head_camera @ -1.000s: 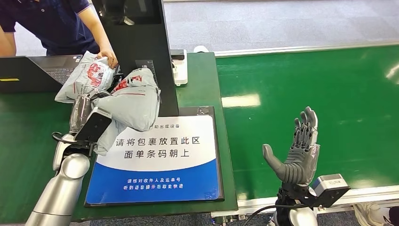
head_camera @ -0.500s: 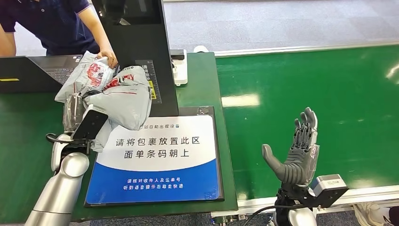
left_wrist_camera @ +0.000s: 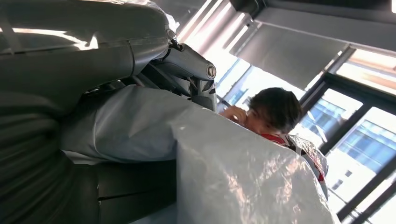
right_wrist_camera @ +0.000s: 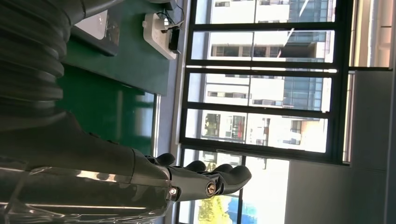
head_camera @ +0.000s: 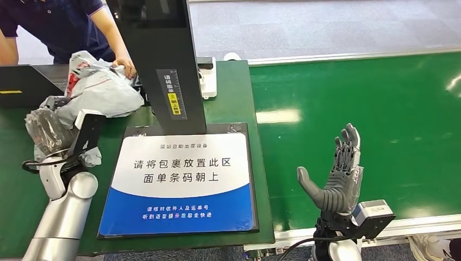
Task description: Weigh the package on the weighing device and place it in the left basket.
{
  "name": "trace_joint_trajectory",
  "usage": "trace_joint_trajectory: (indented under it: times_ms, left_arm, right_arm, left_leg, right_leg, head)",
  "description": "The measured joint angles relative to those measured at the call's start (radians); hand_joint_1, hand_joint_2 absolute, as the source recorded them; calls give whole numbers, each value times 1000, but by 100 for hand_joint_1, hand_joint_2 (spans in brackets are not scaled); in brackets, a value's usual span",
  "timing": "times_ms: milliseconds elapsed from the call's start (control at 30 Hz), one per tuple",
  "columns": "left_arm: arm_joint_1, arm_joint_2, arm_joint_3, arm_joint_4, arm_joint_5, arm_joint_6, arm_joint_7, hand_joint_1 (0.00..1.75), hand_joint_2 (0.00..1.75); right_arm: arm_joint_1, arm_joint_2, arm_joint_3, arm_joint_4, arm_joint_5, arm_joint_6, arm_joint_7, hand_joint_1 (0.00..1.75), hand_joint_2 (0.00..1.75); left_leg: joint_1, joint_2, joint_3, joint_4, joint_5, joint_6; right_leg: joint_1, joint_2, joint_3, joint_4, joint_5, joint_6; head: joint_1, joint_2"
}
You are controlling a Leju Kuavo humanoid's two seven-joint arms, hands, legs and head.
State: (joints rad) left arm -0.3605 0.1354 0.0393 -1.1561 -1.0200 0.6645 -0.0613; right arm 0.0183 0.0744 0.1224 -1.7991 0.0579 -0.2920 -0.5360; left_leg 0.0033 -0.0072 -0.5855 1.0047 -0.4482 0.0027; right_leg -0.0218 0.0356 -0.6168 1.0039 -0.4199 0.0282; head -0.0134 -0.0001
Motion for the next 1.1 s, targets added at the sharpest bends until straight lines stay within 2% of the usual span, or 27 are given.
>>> trace_joint_trajectory:
  times_ms: [300,333,433,467,700,1100]
  left_arm:
    - [-12,2,146,69,-208,29,52,175,175]
    - [-15,2,160,73,-224,29,58,140,175]
    - [-25,1,192,86,-254,29,72,9,175]
    - [-28,1,202,91,-264,29,78,0,175]
    - [-36,-3,251,111,-312,29,100,0,175]
    - [-43,-12,267,129,-349,29,119,0,175]
  right_arm:
    - [-12,0,16,10,-6,-18,-3,0,175]
    - [-14,0,18,11,-7,-19,-3,0,175]
    - [-17,0,21,16,-10,-24,-5,0,175]
    - [-17,0,22,18,-11,-27,-8,0,175]
    - [-18,0,32,28,-17,-34,-16,0,175]
    - [-17,0,38,34,-20,-47,-18,0,175]
  left_leg:
    - [0,0,-1,0,0,0]
    - [0,0,-1,0,0,0]
    - [0,0,-2,0,0,0]
    - [0,0,-2,0,0,0]
    - [0,0,-2,0,0,0]
    - [0,0,-2,0,0,0]
  right_leg:
    - [0,0,-1,0,0,0]
    - [0,0,-1,0,0,0]
    - [0,0,-1,0,0,0]
    - [0,0,-1,0,0,0]
    - [0,0,-2,0,0,0]
    - [0,0,-2,0,0,0]
  head:
    - [0,0]
    - [0,0]
    - [0,0]
    - [0,0]
    - [0,0]
    - [0,0]
